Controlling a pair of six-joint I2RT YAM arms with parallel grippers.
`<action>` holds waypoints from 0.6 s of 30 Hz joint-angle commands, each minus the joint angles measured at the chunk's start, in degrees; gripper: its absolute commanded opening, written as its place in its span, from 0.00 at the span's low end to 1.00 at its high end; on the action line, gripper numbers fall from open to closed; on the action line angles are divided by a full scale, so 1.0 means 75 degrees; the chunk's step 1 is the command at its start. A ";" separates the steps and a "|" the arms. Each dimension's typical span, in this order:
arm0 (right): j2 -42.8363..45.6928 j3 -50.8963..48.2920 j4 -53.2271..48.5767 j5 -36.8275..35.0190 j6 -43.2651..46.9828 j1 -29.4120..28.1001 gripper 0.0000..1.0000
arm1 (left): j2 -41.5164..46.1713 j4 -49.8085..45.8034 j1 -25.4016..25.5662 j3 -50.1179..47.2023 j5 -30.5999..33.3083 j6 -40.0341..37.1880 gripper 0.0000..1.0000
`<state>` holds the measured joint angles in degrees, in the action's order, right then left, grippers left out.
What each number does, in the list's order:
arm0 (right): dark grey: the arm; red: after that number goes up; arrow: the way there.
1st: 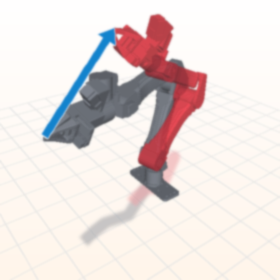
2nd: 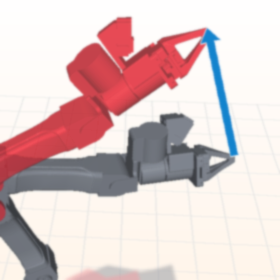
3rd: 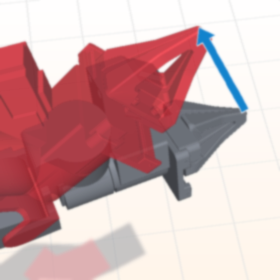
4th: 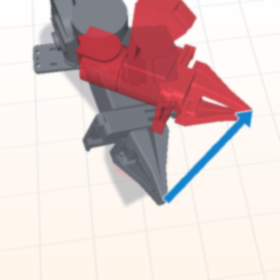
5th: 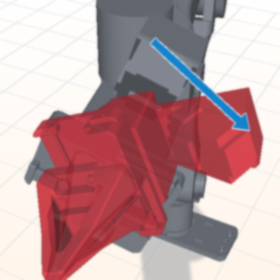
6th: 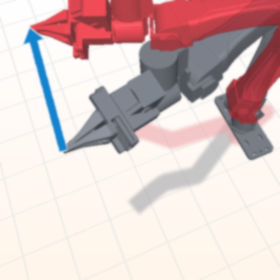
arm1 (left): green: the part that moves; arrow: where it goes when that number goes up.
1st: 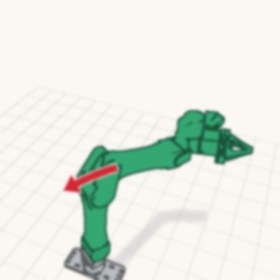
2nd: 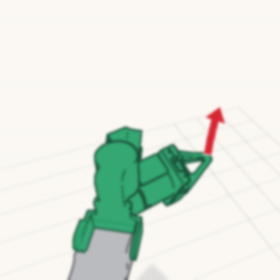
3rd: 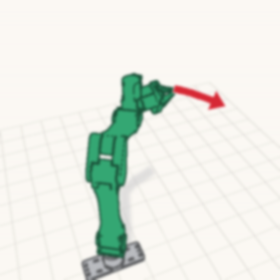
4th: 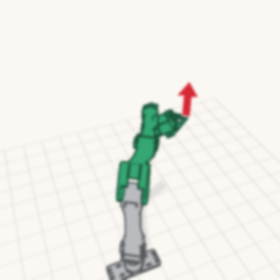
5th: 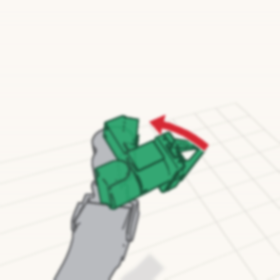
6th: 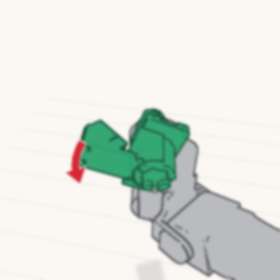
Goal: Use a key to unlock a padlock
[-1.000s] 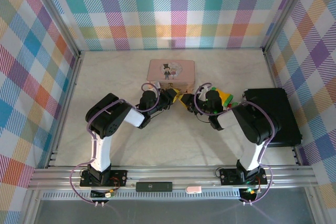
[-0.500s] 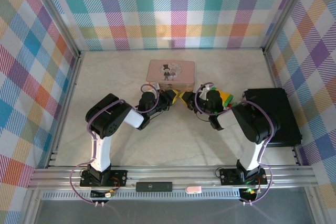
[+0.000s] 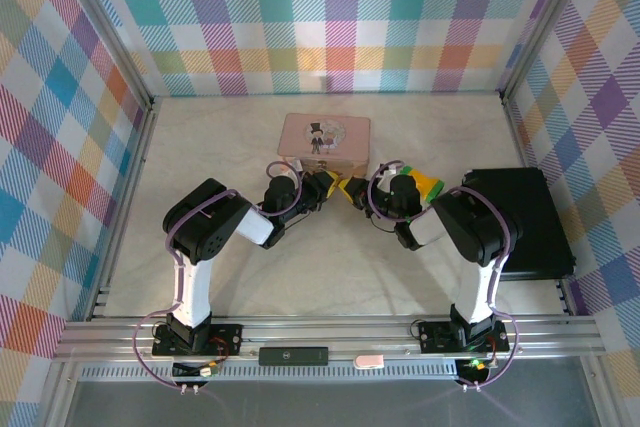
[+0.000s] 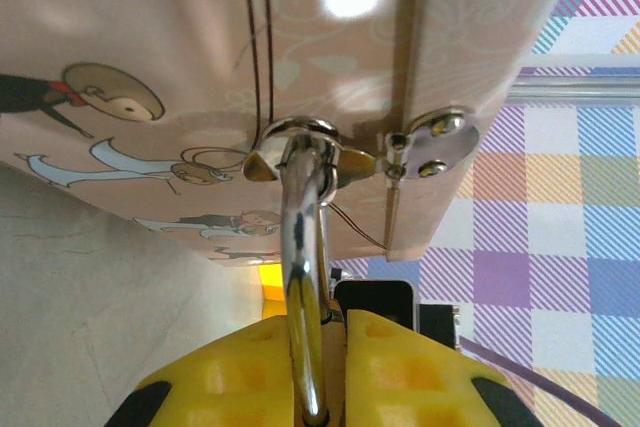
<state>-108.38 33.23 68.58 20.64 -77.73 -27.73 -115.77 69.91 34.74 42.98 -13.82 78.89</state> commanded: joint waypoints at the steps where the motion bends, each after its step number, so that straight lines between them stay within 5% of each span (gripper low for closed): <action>1: -0.0155 0.0142 0.0672 -0.0110 -0.0401 -0.0055 0.00 | 0.0172 0.0843 0.0052 0.0012 -0.0065 -0.0047 0.00; 5: -0.0231 0.0180 0.1220 0.0043 -0.1554 0.0005 0.00 | 0.0072 0.0946 0.0009 0.0079 -0.0209 -0.0443 0.00; 10: 0.0222 0.0409 0.1218 0.0220 -0.4451 -0.0004 0.00 | -0.0093 0.1104 0.0063 0.0018 -0.0411 -0.1868 0.00; 15: 0.0942 0.0722 0.1515 -0.0984 -0.7830 -0.0271 0.00 | -0.0431 0.1195 0.0347 0.0217 -0.0352 -0.2905 0.00; 18: 0.1569 0.1424 0.0666 -0.1175 -0.8019 -0.0276 0.00 | -0.0849 0.1214 0.0516 0.0570 -0.0313 -0.3101 0.00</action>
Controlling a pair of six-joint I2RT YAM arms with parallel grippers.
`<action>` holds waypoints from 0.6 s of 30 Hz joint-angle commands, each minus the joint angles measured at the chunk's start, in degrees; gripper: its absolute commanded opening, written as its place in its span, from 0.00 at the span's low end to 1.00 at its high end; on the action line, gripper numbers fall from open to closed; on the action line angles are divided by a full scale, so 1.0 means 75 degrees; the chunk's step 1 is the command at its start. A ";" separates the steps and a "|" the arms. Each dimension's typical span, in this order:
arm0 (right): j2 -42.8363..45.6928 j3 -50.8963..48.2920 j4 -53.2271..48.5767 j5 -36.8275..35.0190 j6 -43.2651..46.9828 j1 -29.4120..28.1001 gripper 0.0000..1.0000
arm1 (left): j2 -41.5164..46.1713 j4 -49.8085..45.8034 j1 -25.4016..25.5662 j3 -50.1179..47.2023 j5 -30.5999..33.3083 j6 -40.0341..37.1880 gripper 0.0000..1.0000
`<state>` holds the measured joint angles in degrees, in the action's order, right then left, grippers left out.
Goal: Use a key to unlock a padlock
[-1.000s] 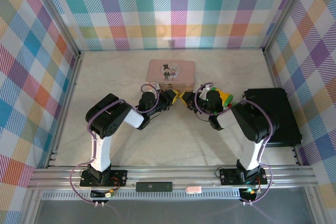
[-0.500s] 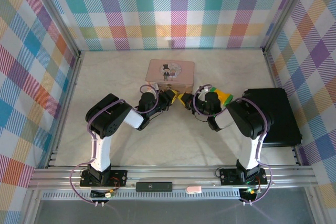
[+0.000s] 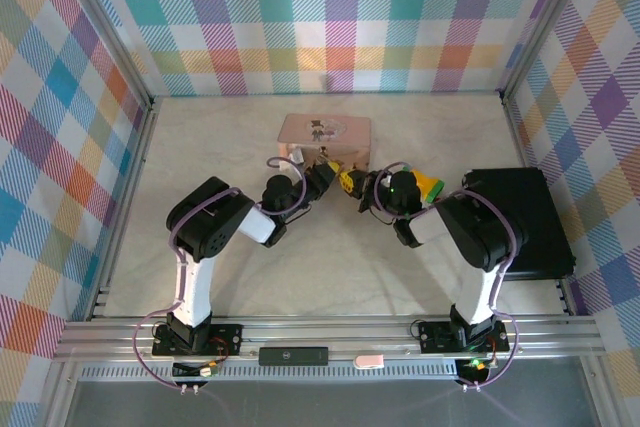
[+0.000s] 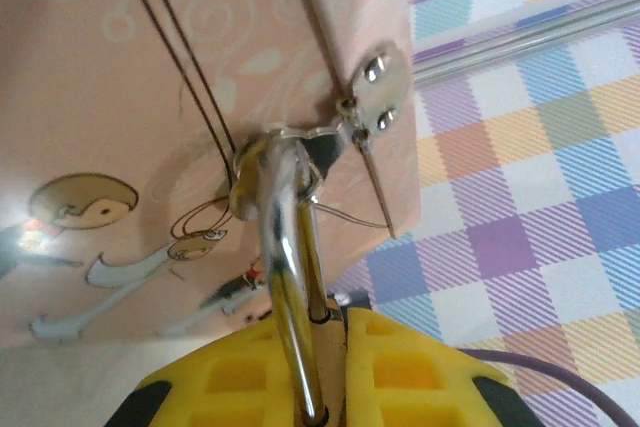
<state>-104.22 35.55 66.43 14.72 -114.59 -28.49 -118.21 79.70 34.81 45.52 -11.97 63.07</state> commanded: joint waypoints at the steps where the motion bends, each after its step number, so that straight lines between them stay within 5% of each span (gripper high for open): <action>1: 0.1153 0.1283 0.0715 -0.0358 -0.3054 -0.0175 0.00 | -0.0662 -0.0081 0.0534 0.0362 -0.0553 -0.0991 0.00; 13: 0.0367 0.0853 0.1887 -0.1013 -0.3466 -0.0221 0.00 | -0.0774 -0.0087 0.0580 0.0486 -0.0397 -0.0972 0.00; 18: -0.0186 0.0733 0.1888 -0.0365 -0.3093 -0.0116 0.00 | -0.0654 -0.0098 0.0550 0.0470 -0.0326 -0.0820 0.00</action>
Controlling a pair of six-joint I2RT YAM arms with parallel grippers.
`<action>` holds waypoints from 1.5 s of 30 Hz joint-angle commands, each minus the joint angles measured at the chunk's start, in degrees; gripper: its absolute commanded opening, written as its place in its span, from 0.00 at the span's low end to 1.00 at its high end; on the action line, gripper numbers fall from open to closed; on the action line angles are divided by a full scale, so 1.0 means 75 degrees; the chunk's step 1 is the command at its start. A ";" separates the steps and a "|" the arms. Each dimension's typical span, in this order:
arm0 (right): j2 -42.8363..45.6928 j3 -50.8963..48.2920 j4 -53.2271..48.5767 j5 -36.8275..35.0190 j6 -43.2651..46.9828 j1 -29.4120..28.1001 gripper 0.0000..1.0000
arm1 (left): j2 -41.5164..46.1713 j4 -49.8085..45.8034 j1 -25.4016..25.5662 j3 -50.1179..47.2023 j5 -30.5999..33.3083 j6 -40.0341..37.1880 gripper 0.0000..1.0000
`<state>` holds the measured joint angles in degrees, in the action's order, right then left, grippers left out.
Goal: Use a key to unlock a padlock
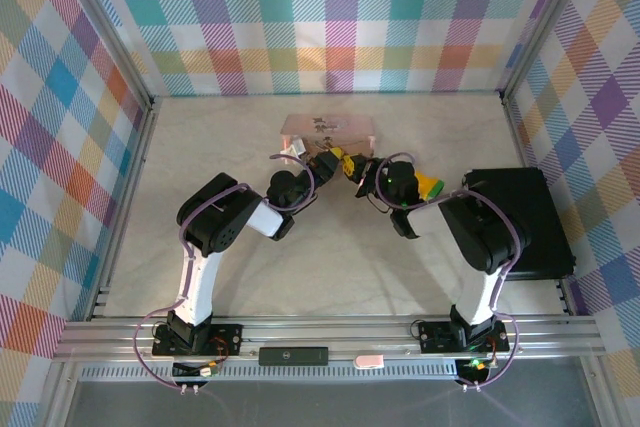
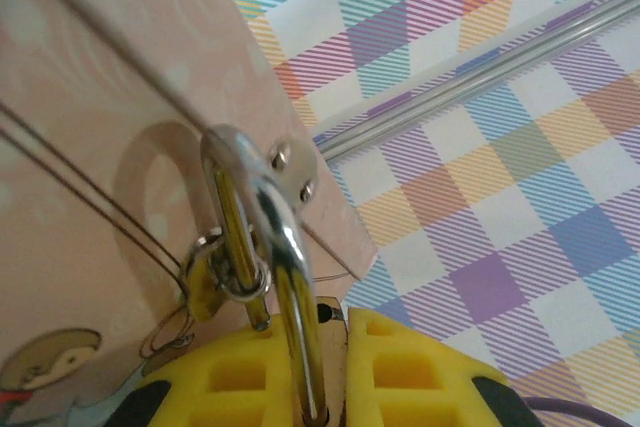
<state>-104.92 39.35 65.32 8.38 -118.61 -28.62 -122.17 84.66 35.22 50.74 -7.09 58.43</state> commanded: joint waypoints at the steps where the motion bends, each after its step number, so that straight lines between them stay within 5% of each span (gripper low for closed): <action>1: -0.0188 0.0157 0.2037 0.0552 -0.2424 -0.0065 0.00 | -0.0058 -0.0765 0.0486 -0.0250 -0.0949 -0.0199 0.00; 7: -0.0478 0.0313 0.1800 0.1830 -0.0527 0.0370 0.00 | 0.0361 -0.0810 0.0306 -0.0588 -0.0635 0.0007 0.00; 14: -0.0132 0.0496 -0.0687 0.2964 0.2381 0.0453 0.03 | 0.0765 -0.0893 0.0207 -0.1092 -0.0163 0.0308 0.00; 21: 0.0382 0.0332 -0.2730 0.3114 0.4633 0.0566 0.39 | 0.1264 -0.1492 0.0188 -0.1613 0.0546 0.0318 0.00; 26: 0.1144 0.0391 -0.4768 0.2860 0.6391 0.0652 0.52 | 0.1711 -0.2417 0.0202 -0.1727 0.0778 0.0289 0.00; 33: 0.2496 0.0817 -0.8028 0.1568 0.8852 0.0648 0.60 | 0.1639 -0.3057 0.0202 -0.1659 0.0747 0.0601 0.00; 38: 0.2874 0.1071 -0.9111 0.1062 0.9915 0.0629 0.62 | 0.1497 -0.3345 0.0214 -0.1792 0.0608 0.0764 0.00; 45: 0.2951 0.1129 -0.9229 0.0549 1.0697 0.0271 0.63 | 0.2003 -0.3848 0.0202 -0.2260 0.0585 0.0740 0.32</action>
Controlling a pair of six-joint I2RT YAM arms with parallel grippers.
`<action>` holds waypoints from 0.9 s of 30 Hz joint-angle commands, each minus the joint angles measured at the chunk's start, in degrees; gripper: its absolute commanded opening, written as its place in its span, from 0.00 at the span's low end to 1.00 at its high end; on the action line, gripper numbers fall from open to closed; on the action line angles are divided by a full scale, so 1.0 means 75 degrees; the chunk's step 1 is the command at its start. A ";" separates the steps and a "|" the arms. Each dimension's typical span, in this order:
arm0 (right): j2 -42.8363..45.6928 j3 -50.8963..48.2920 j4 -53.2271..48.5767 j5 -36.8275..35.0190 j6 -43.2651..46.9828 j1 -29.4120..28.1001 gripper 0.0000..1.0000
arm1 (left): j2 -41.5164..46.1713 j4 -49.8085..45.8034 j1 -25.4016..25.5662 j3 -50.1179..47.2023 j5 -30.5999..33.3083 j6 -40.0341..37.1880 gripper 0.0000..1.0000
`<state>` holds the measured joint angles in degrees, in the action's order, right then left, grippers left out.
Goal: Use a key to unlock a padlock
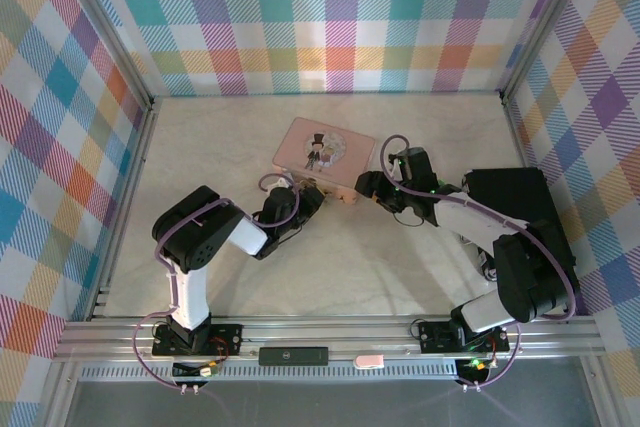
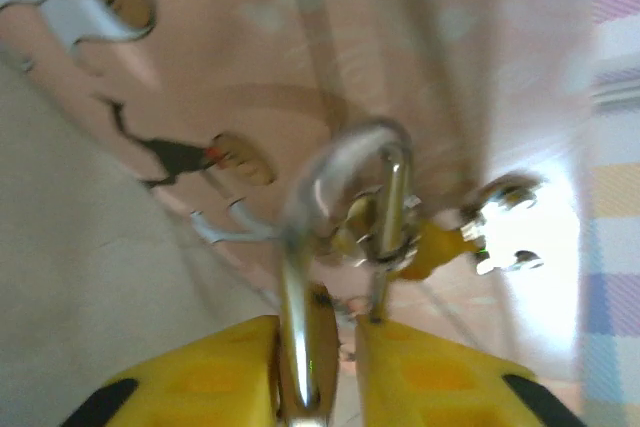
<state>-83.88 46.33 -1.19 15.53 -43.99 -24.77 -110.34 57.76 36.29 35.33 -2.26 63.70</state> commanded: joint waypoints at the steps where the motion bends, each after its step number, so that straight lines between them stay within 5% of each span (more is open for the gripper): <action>1: 0.0146 0.0229 -0.0389 -0.0515 0.0859 -0.0345 0.63 | 0.0512 -0.0340 0.0049 -0.0300 -0.0050 0.0042 0.42; 6: -0.0056 0.0630 -0.0571 -0.0877 0.1139 -0.0897 0.64 | 0.1291 -0.0659 -0.0112 -0.0749 -0.0050 0.0067 0.82; 7: -0.0113 0.0694 -0.0577 -0.0898 0.1140 -0.0966 0.64 | 0.1489 -0.0807 -0.0154 -0.0814 -0.0033 0.0028 0.98; 18: -0.1430 0.1613 -0.0321 -0.0856 0.1095 -0.1621 0.65 | 0.4416 -0.5425 -0.0846 -0.0420 0.0603 -0.1366 1.00; 27: -0.2429 0.2697 -0.0667 -0.1930 0.1975 -0.1409 0.66 | 0.4696 -0.5657 -0.1449 -0.0381 -0.0213 -0.1649 1.00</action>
<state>-100.77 62.74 -5.54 4.89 -33.47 -36.53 -75.48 17.74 26.06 31.22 -1.10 53.12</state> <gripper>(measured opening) 0.660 0.997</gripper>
